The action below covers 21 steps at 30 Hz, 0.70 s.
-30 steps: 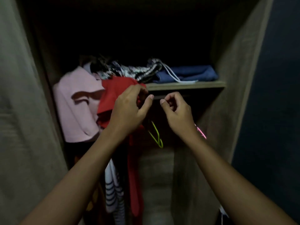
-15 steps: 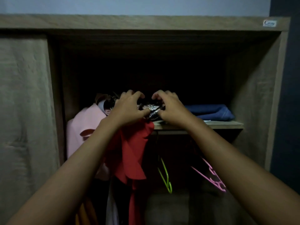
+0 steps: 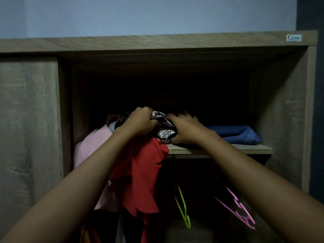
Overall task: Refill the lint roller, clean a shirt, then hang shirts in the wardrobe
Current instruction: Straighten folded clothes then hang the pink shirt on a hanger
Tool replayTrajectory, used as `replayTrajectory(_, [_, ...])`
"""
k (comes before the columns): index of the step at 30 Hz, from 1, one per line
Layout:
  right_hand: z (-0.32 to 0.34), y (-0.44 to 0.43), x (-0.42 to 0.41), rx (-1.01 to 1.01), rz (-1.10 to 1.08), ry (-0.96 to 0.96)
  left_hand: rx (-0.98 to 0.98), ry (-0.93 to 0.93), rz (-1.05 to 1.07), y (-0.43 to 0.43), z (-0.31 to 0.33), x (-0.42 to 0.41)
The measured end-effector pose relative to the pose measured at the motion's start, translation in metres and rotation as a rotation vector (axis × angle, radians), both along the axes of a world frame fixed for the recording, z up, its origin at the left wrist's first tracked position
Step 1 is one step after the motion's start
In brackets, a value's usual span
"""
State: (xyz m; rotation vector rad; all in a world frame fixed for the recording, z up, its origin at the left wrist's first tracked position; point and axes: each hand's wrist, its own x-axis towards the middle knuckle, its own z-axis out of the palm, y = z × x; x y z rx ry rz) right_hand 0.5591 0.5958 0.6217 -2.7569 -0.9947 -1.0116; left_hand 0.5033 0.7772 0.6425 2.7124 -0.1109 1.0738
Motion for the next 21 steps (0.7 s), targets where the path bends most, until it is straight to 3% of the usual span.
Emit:
replayTrajectory(5, [0.001, 0.012, 0.009, 0.043, 0.061, -0.122, -0.073, 0.004, -0.025, 0.007, 0.004, 0.000])
replayTrajectory(11, [0.027, 0.003, 0.008, 0.288, 0.051, 0.171, -0.073, 0.133, -0.165, 0.009, 0.010, -0.012])
replayTrajectory(14, [0.038, 0.000, 0.008, 0.335, 0.070, 0.220, 0.115, 0.240, 0.011, 0.011, 0.015, -0.007])
replayTrajectory(17, [0.047, -0.003, -0.002, 0.388, 0.141, 0.203, 0.297, 0.151, 0.206, 0.010, 0.012, 0.008])
replayTrajectory(21, [0.047, -0.004, -0.007, 0.405, 0.171, 0.165, 0.257, 0.099, 0.176, 0.009, 0.021, 0.013])
